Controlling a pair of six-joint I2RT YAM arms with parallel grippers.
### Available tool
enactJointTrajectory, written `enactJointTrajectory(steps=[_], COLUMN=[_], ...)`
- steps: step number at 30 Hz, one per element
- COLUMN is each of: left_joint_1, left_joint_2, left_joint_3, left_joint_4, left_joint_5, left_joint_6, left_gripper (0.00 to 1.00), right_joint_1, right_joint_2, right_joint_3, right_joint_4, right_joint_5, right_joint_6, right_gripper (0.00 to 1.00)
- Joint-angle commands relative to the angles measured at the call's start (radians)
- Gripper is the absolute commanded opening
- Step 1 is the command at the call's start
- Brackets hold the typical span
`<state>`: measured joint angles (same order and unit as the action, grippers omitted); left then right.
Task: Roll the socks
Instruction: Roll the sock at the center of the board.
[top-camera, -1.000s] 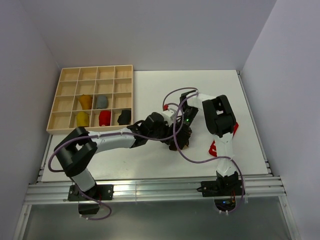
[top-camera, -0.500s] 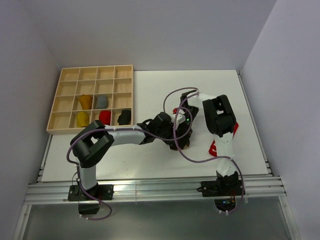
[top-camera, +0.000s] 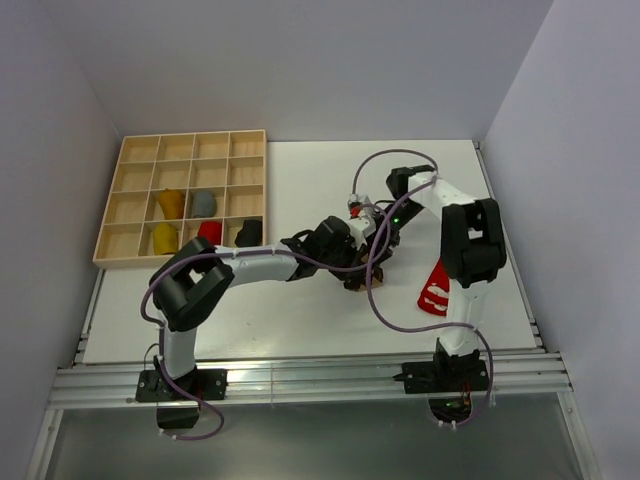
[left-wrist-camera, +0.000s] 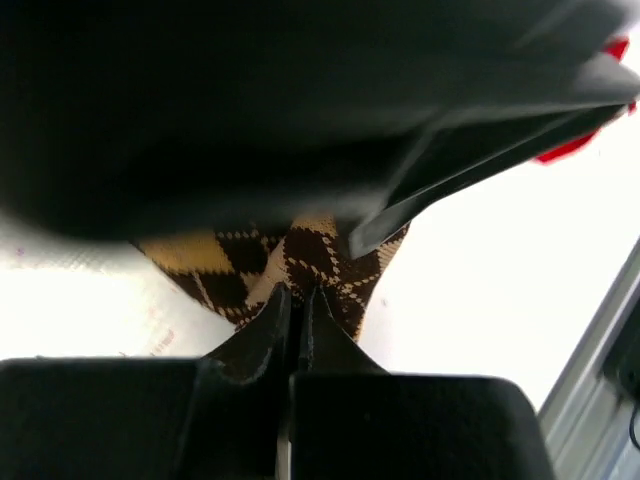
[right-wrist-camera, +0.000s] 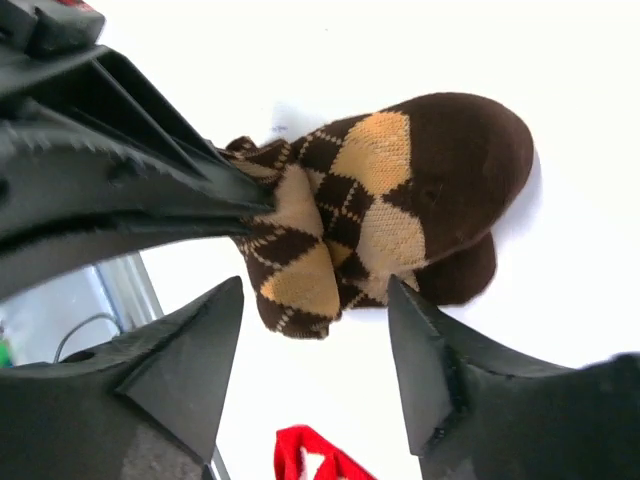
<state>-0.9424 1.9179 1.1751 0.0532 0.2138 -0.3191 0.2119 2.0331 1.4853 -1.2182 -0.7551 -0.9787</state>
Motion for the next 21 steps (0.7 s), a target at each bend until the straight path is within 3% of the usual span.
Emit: enactJointTrajectory(steps=[1,7,15,21], left_joint_1=[-0.006,-0.004,0.046,0.093], left_joint_2=[0.053,0.134,0.208,0.274], left_joint_3=[0.02,0.136,0.265,0.353], left_joint_4=[-0.131,-0.245,-0.372,-0.505], left_joint_5=[-0.042,-0.056,0.065,0.194], left_joint_6=[-0.017,-0.051,-0.112,-0.101], left_gripper=[0.0,0.0,0.0,0.0], right_joint_1=[-0.045,-0.167,-0.348,-0.371], right_joint_2=[-0.099,-0.221,-0.365,-0.503], right_joint_3=[-0.02,-0.111,-0.263,-0.42], right_joint_4=[0.097,0.203,0.368,0.42], right_joint_5=[-0.067,-0.131,-0.167,-0.147], right_joint_6=[0.058,0.094,0.133,-0.013], right_gripper=[0.68,0.67,0.63,0.63])
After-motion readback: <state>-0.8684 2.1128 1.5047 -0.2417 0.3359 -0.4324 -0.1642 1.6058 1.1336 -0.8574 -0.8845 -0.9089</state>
